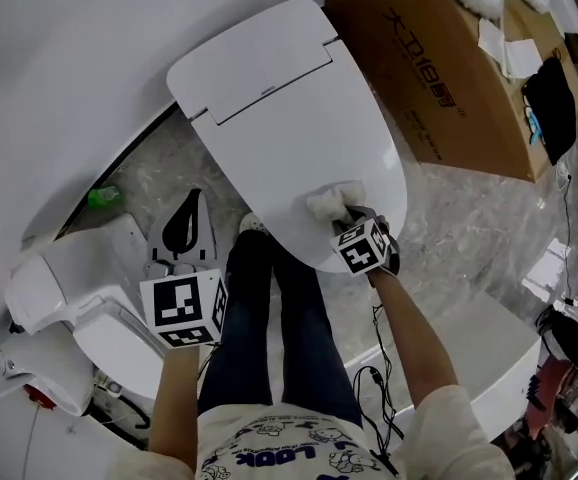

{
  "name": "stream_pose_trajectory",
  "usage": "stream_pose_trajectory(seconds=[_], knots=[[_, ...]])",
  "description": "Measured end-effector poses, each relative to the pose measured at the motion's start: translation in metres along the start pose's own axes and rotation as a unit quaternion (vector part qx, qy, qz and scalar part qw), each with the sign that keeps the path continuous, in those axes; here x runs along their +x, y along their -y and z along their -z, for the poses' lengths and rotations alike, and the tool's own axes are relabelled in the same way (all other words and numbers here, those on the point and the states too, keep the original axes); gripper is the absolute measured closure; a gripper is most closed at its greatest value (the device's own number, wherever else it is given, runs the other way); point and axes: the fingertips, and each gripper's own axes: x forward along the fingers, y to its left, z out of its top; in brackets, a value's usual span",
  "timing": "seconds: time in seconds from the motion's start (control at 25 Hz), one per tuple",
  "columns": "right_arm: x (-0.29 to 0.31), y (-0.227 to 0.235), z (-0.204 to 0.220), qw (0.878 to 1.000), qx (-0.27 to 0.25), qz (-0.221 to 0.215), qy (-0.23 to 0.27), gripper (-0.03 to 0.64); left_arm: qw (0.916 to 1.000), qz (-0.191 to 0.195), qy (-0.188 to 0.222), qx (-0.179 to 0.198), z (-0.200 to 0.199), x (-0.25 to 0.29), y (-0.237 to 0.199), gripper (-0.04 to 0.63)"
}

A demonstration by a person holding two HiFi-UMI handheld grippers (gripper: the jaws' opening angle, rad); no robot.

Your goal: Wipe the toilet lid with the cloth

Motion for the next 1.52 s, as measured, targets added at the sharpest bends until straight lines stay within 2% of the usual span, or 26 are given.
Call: stream_pose_trajectory(seconds=[0.56, 0.8, 0.96, 1.24, 1.52], knots=[[0.002, -0.098, 0.022, 0.997, -0.036, -0.072, -0.004, 0.505, 0.9997, 0.021, -0.001, 0.015, -0.004, 0.002, 0.008, 0.586], [-0.001, -0.115, 0.037, 0.991, -0.085, -0.102, -0.012, 0.505, 0.9992, 0.028, 0.003, 0.029, -0.011, 0.004, 0.016, 0.586], [-0.003, -0.097, 0.044, 0.993, -0.070, -0.092, -0.008, 0.505, 0.9989, 0.034, -0.002, 0.033, -0.009, 0.006, 0.024, 0.586], [-0.014, -0.029, 0.081, 0.999, 0.012, -0.053, -0.008, 0.506, 0.9981, 0.044, -0.005, 0.043, -0.010, 0.009, 0.041, 0.586], [-0.023, 0.038, 0.112, 0.997, 0.079, -0.011, -0.013, 0.506, 0.9974, 0.050, -0.006, 0.052, -0.013, 0.016, 0.057, 0.586]])
